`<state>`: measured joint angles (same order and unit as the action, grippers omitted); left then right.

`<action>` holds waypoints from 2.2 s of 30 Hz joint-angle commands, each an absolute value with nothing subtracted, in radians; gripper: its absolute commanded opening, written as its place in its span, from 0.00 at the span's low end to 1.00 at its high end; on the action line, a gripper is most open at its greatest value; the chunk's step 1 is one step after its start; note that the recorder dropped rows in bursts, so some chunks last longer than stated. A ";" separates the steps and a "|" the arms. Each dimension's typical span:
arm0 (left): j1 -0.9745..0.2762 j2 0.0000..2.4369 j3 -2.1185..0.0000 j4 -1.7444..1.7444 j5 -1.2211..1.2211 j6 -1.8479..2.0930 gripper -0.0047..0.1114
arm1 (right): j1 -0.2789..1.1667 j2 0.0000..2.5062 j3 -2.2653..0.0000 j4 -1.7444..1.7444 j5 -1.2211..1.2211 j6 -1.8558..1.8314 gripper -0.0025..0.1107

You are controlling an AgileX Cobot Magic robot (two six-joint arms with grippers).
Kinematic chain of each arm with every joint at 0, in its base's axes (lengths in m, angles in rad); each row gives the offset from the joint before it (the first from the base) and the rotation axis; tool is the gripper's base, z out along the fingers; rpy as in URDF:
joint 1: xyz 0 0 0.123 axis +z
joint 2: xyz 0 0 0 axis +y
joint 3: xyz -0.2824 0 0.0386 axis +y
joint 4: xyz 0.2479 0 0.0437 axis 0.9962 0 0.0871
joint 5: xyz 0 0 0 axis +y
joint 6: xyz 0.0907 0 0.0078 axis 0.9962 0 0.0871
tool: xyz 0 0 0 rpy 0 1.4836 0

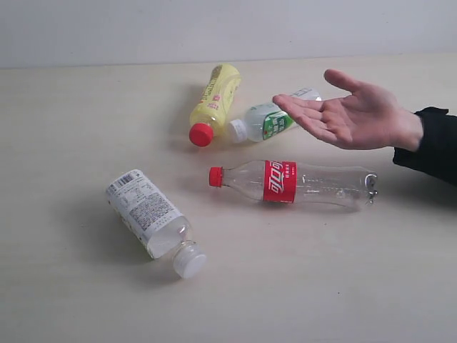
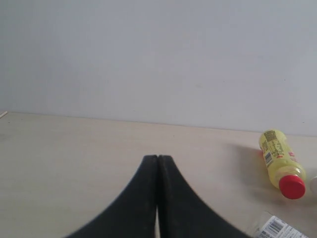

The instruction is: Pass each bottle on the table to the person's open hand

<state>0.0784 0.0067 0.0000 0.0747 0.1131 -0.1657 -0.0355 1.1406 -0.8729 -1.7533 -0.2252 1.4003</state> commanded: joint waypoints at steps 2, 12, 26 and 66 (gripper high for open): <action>0.080 0.000 0.000 0.076 0.110 -0.165 0.04 | -0.034 1.241 -0.865 -1.716 0.136 1.297 0.16; 0.080 0.000 0.000 0.076 0.110 -0.165 0.04 | -0.034 1.483 -0.978 -0.767 0.561 0.525 0.16; 0.080 0.000 0.000 0.076 0.110 -0.165 0.04 | 0.141 1.516 -1.334 0.048 1.068 -0.122 0.02; 0.080 0.000 0.000 0.076 0.110 -0.165 0.04 | 0.861 2.030 -1.465 0.207 0.676 -0.174 0.69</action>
<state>0.0784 0.0067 0.0000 0.0747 0.1131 -0.1657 0.8590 2.0078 -1.4339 0.2001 0.6869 -0.1758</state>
